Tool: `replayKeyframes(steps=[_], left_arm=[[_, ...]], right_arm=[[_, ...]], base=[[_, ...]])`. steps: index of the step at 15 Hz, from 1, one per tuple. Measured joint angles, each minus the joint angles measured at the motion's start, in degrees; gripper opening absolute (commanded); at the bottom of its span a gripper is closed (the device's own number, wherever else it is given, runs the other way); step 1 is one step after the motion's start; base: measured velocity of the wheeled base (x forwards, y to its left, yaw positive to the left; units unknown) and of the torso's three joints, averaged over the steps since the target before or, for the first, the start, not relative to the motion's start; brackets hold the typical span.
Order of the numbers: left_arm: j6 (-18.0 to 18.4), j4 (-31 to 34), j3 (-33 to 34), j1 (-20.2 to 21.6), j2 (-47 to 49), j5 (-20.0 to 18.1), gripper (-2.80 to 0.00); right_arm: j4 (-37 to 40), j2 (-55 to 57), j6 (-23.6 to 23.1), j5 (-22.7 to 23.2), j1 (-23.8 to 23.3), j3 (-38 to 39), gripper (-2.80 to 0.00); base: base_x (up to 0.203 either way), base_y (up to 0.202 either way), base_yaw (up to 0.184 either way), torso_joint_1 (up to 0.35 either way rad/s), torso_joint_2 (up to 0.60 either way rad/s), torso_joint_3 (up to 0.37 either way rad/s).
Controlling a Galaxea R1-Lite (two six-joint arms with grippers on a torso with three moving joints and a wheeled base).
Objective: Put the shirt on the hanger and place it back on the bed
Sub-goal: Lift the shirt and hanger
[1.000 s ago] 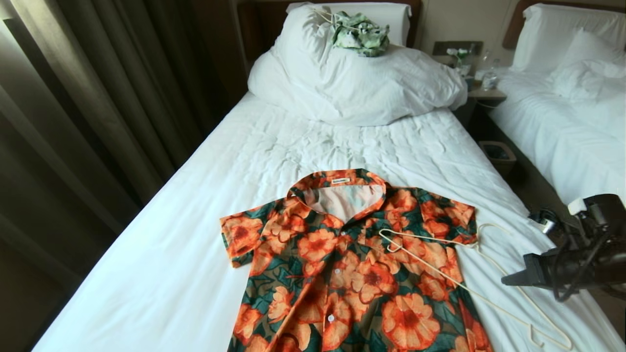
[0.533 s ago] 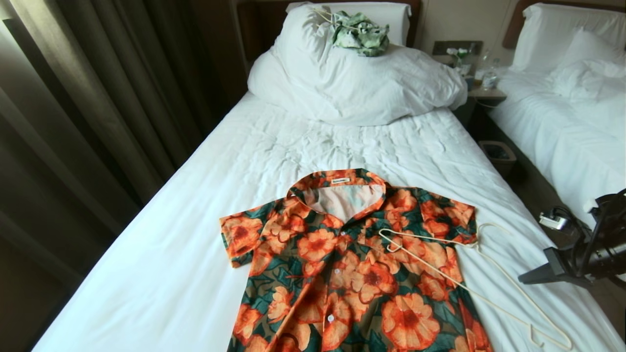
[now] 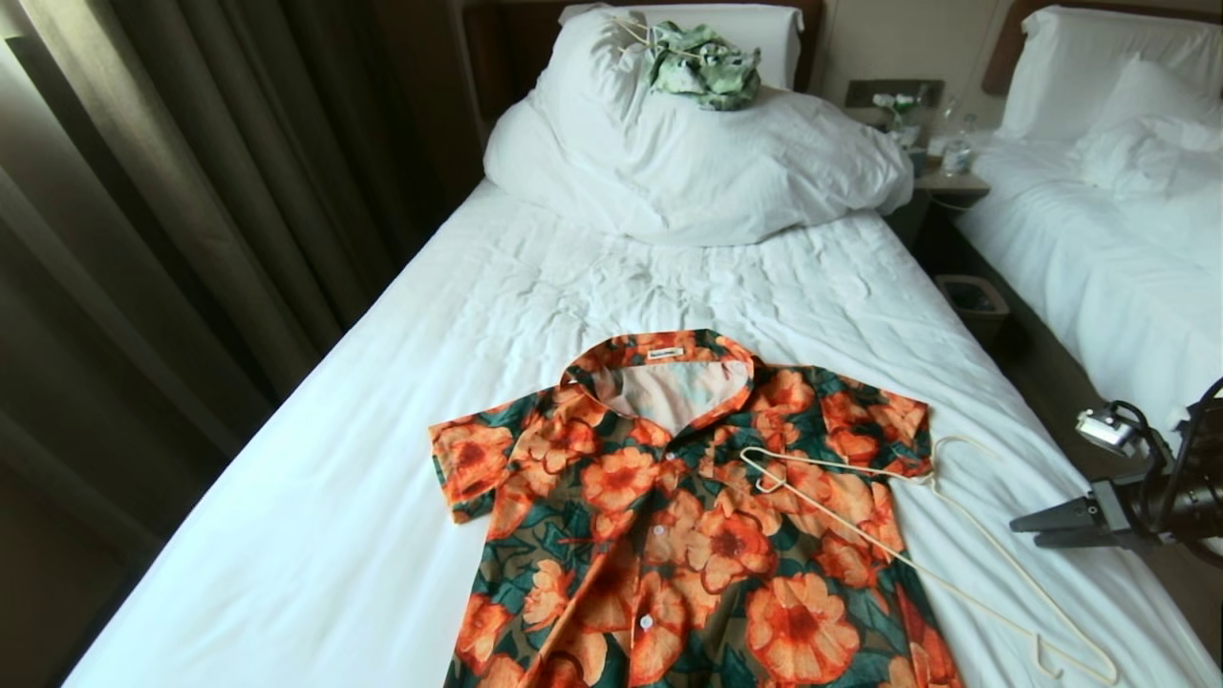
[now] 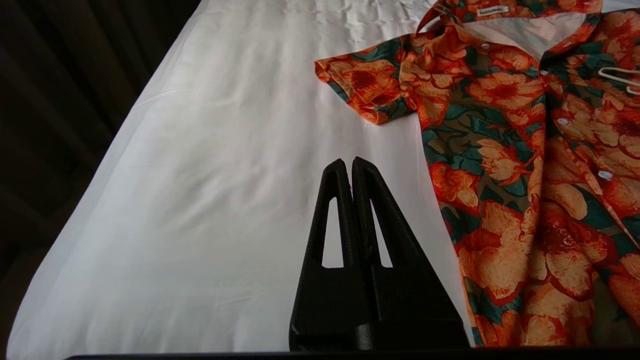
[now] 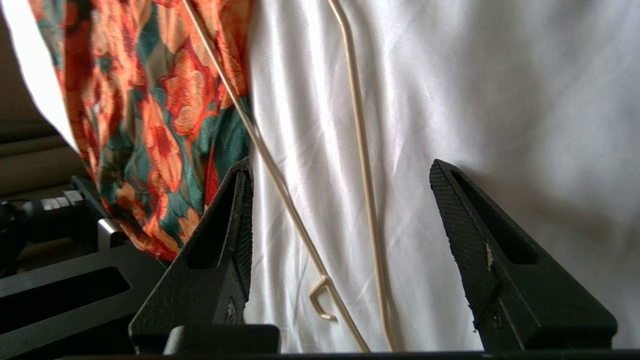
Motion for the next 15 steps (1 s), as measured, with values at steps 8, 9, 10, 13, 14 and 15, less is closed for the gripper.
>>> replayKeyframes(steps=[8,9,10,13,14,15], left_arm=[[-0.02,0.00,-0.02,0.00,0.00,0.01,-2.80],[-0.02,0.00,-0.02,0.00,0.00,0.01,-2.80],[0.00,0.00,-0.02,0.00,0.00,0.01,-2.80],[0.00,0.00,-0.02,0.00,0.00,0.01,-2.80],[-0.01,0.00,-0.02,0.00,0.00,0.03,-2.80],[-0.01,0.00,-0.02,0.00,0.00,0.02,-2.80]], right_arm=[[-0.07,4.28,-3.42,12.59,3.25,1.19,0.00],[-0.13,4.30,-3.46,12.40,3.52,1.48,0.00],[-0.13,4.38,-3.44,12.01,3.66,1.72,0.00],[-0.35,4.27,-3.81,10.53,3.63,1.85,0.00],[-0.39,4.38,-3.86,10.52,3.96,1.90,0.00],[-0.41,4.56,-4.03,10.58,4.72,1.99,0.00]], base=[[0.000,0.000,0.000,0.000,0.00,0.000],[0.000,0.000,0.000,0.000,0.00,0.000],[0.000,0.000,0.000,0.000,0.00,0.000],[0.000,0.000,0.000,0.000,0.00,0.000],[0.000,0.000,0.000,0.000,0.00,0.000],[0.000,0.000,0.000,0.000,0.00,0.000]])
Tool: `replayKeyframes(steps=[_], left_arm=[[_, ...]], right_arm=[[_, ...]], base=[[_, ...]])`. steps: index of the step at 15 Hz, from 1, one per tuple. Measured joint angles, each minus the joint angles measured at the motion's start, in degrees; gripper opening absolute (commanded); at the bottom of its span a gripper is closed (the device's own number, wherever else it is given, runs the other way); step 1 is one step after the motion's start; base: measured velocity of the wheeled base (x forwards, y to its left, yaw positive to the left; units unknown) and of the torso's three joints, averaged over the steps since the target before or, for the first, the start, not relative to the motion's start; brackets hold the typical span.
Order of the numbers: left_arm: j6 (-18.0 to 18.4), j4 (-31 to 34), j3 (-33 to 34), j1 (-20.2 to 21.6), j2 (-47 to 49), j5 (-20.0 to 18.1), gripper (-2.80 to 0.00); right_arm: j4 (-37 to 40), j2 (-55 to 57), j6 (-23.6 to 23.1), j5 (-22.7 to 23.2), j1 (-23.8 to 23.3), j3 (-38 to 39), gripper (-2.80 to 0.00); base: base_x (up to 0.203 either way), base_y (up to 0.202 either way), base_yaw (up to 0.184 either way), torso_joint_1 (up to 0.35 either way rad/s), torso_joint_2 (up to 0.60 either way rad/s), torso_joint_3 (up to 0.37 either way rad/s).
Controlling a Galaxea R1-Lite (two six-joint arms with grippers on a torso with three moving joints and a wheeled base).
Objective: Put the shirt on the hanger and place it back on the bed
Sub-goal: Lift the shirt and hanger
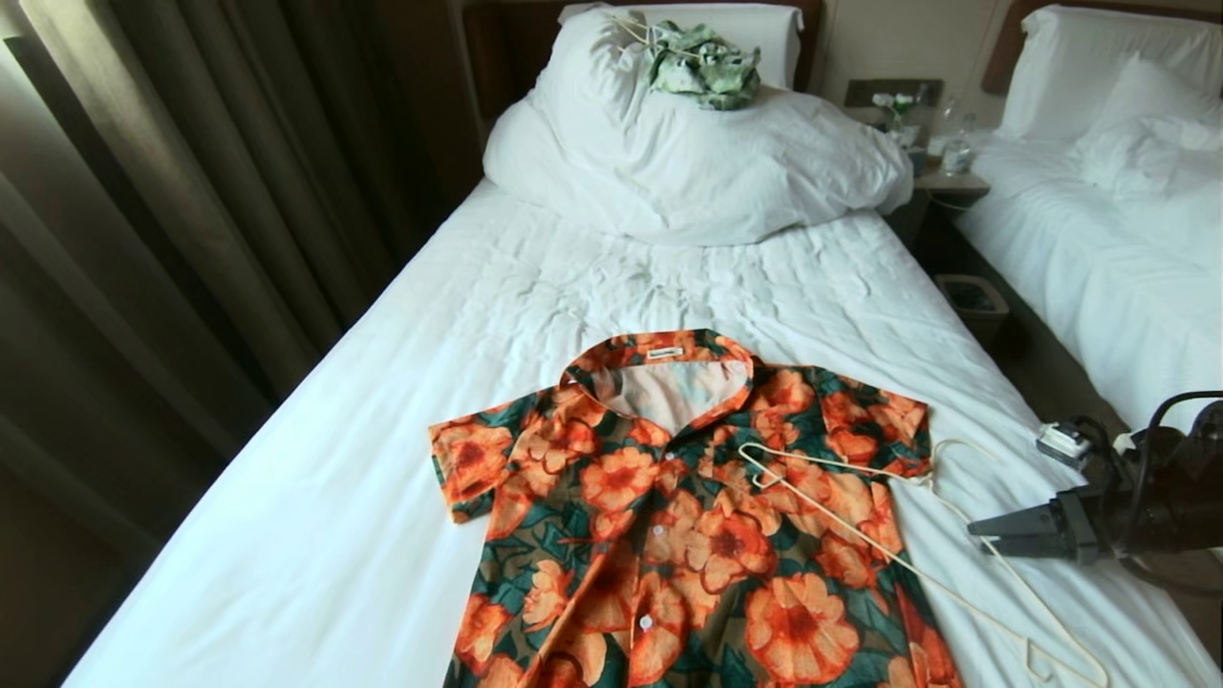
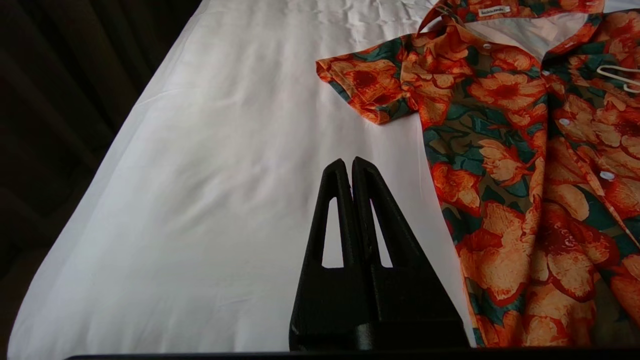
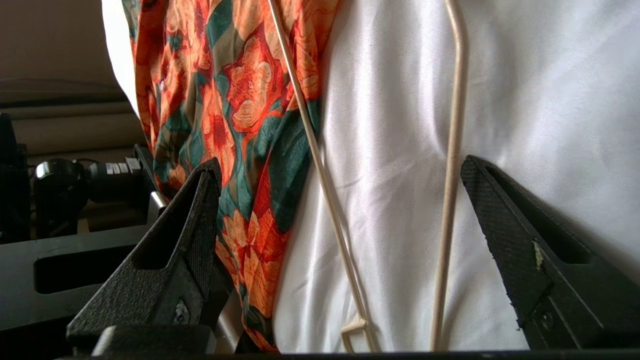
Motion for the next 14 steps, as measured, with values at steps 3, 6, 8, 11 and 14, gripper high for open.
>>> replayKeyframes(steps=[3,6,8,11,14], left_arm=[[-0.01,0.01,0.02,0.00,0.00,0.01,-2.80],[0.01,0.01,0.02,0.00,0.00,-0.03,-2.80],[-0.01,0.02,0.02,-0.02,0.00,-0.01,-2.80],[-0.01,0.02,0.02,0.00,0.00,-0.04,-2.80],[0.01,0.02,0.02,0.00,0.00,-0.01,-2.80]], right_arm=[[0.12,0.26,-2.36,1.34,2.45,0.57,0.00],[-0.05,0.57,-2.67,2.28,3.94,0.78,0.00],[-0.16,1.06,-3.95,2.38,4.35,0.74,0.00],[-2.00,1.91,-4.85,2.42,4.75,0.78,0.00],[-4.07,2.63,-4.83,2.38,5.88,0.96,0.00]], base=[[0.000,0.000,0.000,0.000,0.00,0.000],[0.000,0.000,0.000,0.000,0.00,0.000],[0.000,0.000,0.000,0.000,0.00,0.000],[0.000,0.000,0.000,0.000,0.00,0.000],[0.000,0.000,0.000,0.000,0.00,0.000]])
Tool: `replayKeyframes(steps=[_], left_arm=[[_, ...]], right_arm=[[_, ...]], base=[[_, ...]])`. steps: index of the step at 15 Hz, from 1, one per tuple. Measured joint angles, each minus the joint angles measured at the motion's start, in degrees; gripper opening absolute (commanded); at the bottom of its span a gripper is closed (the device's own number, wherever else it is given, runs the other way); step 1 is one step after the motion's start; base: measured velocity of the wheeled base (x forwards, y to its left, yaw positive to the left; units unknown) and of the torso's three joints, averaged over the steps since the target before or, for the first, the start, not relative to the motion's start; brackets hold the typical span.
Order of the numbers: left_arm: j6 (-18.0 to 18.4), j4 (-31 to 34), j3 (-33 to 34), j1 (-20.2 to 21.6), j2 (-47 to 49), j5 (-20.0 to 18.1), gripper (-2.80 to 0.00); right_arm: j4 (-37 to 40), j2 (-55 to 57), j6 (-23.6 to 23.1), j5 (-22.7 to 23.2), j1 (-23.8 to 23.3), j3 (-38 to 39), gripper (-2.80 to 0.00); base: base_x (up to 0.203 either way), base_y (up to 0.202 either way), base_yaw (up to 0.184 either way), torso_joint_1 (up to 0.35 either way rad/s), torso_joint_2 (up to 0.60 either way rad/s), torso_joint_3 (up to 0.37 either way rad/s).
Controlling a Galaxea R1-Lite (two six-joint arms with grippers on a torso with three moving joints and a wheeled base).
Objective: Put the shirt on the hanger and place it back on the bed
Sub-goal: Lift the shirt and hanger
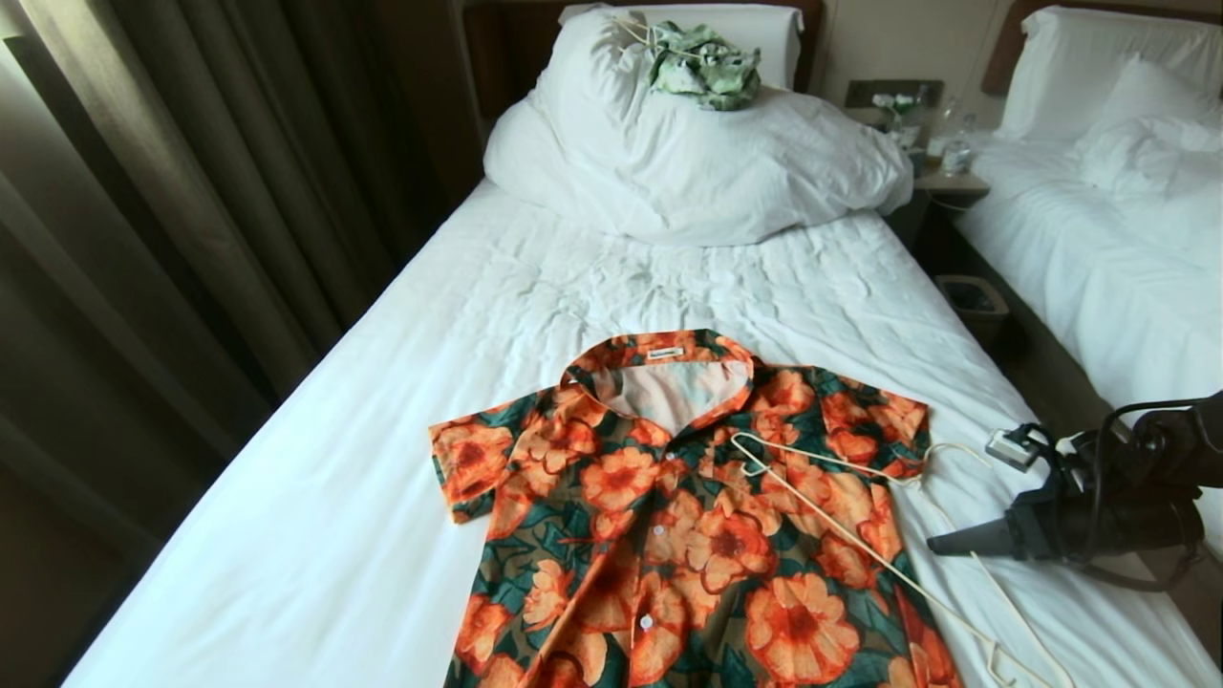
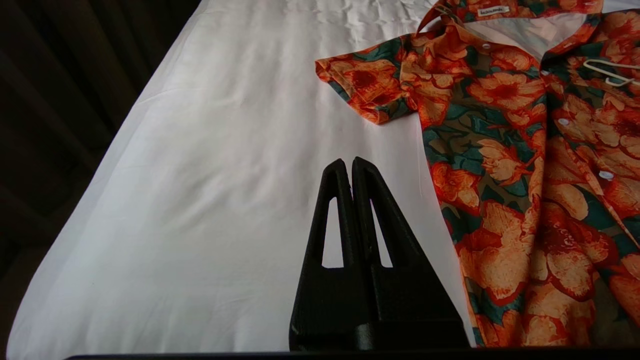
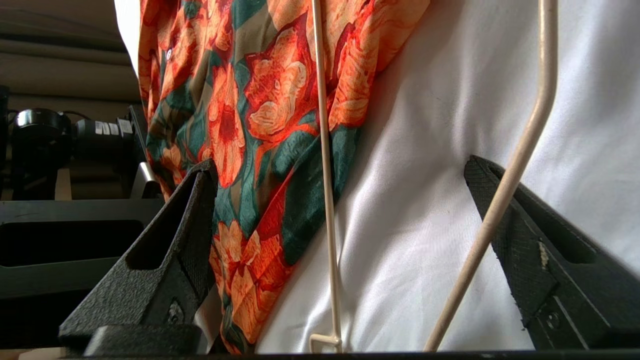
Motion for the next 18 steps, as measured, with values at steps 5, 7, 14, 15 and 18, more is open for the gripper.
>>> replayKeyframes(steps=[5,7,14,15,18], left_arm=[[0.01,0.01,0.00,0.00,0.00,-0.01,-2.80],[0.01,0.01,0.00,0.00,0.00,-0.01,-2.80],[-0.02,0.01,0.00,-0.02,0.00,-0.03,-2.80],[-0.02,0.01,0.00,-0.02,0.00,-0.01,-2.80],[-0.01,-0.02,0.00,0.00,0.00,-0.01,-2.80]], right_arm=[[-0.24,0.15,0.09,-0.06,1.42,0.28,0.00],[-0.25,0.09,0.11,-0.09,2.04,0.28,0.00],[-4.91,0.04,1.18,-0.15,2.27,1.39,-2.80],[-4.91,0.04,1.19,-0.15,2.23,1.42,-2.80],[-4.89,-0.28,1.24,-0.10,1.94,1.58,-2.80]], base=[[0.000,0.000,0.000,0.000,0.00,0.000],[0.000,0.000,0.000,0.000,0.00,0.000],[0.000,0.000,0.000,0.000,0.00,0.000],[0.000,0.000,0.000,0.000,0.00,0.000],[0.000,0.000,0.000,0.000,0.00,0.000]])
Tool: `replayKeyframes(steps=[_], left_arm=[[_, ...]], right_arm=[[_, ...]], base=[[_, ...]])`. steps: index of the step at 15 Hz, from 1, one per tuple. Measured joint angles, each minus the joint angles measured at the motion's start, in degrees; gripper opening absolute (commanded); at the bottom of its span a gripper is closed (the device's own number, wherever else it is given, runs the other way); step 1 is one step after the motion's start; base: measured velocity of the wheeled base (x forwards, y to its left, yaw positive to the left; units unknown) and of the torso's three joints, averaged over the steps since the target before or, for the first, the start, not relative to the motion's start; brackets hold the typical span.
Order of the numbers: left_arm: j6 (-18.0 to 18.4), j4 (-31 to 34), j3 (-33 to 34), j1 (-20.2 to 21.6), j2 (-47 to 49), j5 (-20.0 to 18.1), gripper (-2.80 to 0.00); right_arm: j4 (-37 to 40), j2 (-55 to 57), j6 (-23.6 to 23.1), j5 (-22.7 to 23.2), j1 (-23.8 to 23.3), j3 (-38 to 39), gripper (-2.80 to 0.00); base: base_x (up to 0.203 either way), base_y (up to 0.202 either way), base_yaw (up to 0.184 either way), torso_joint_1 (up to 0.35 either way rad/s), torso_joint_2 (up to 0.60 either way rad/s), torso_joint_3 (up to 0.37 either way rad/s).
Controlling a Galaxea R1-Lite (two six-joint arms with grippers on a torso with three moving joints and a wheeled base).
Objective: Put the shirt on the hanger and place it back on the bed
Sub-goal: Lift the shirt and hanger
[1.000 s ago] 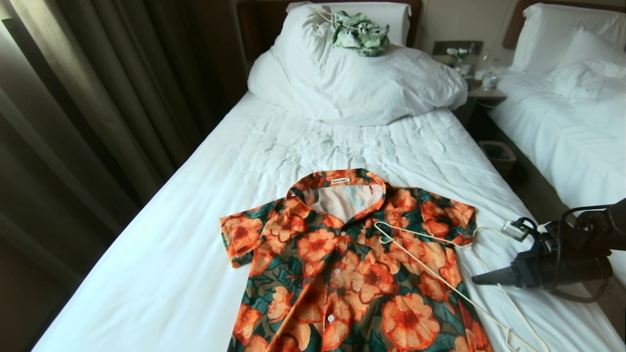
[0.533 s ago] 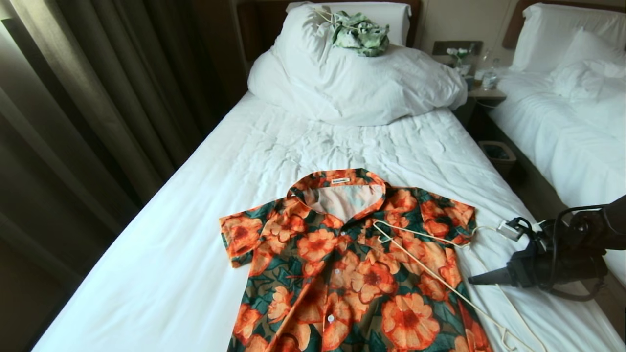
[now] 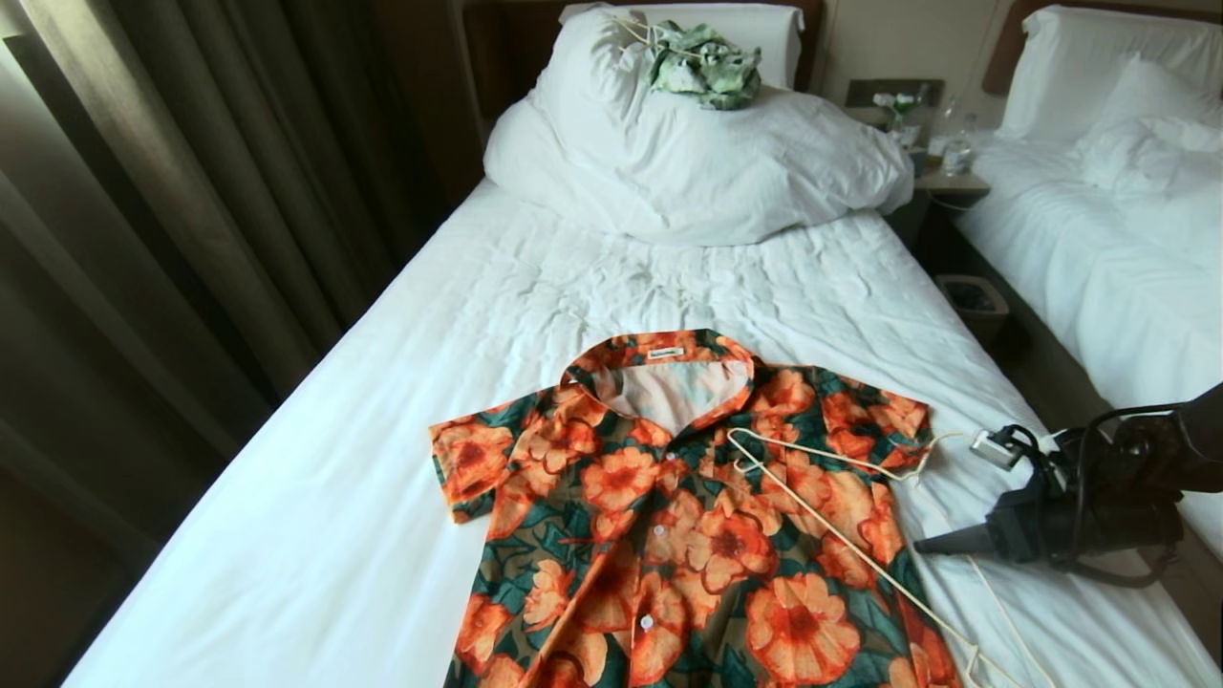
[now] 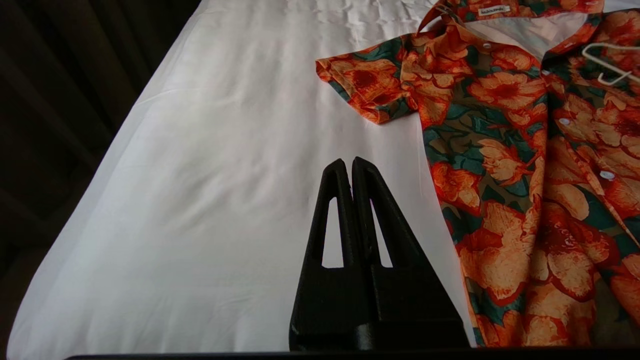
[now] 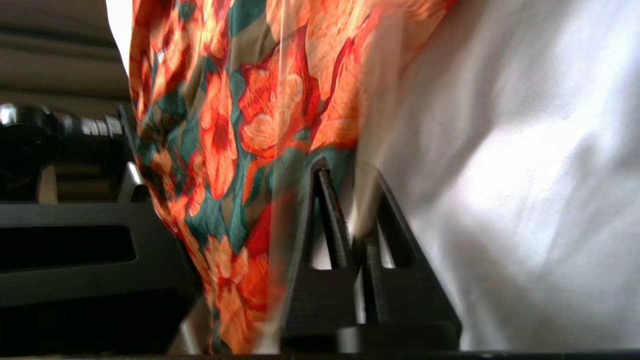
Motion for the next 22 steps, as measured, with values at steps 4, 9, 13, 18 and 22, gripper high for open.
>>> replayKeyframes(steps=[4,9,13,18,22], left_arm=[[-0.01,0.00,0.00,0.00,0.00,0.00,-2.80],[0.02,0.00,0.00,0.00,0.00,0.00,-2.80],[0.02,0.02,0.00,0.00,0.00,0.00,-2.80],[-0.01,0.01,0.00,-0.02,0.00,0.00,-2.80],[-0.01,0.02,0.00,-0.02,0.00,0.00,-2.80]], right_arm=[[0.04,-3.00,0.03,0.17,-1.02,1.21,-2.80],[0.15,-8.72,0.00,1.67,-3.07,3.81,-2.80],[0.06,-14.23,-0.26,2.39,-3.91,4.85,-2.80],[-0.32,-19.51,-6.84,3.78,-5.37,4.67,-2.80],[-0.29,-23.04,-14.13,4.35,-6.57,6.37,-2.80]], base=[[0.000,0.000,0.000,0.000,0.00,0.000],[0.000,0.000,0.000,0.000,0.00,0.000],[0.000,0.000,0.000,0.000,0.00,0.000],[0.000,0.000,0.000,0.000,0.00,0.000],[0.000,0.000,0.000,0.000,0.00,0.000]])
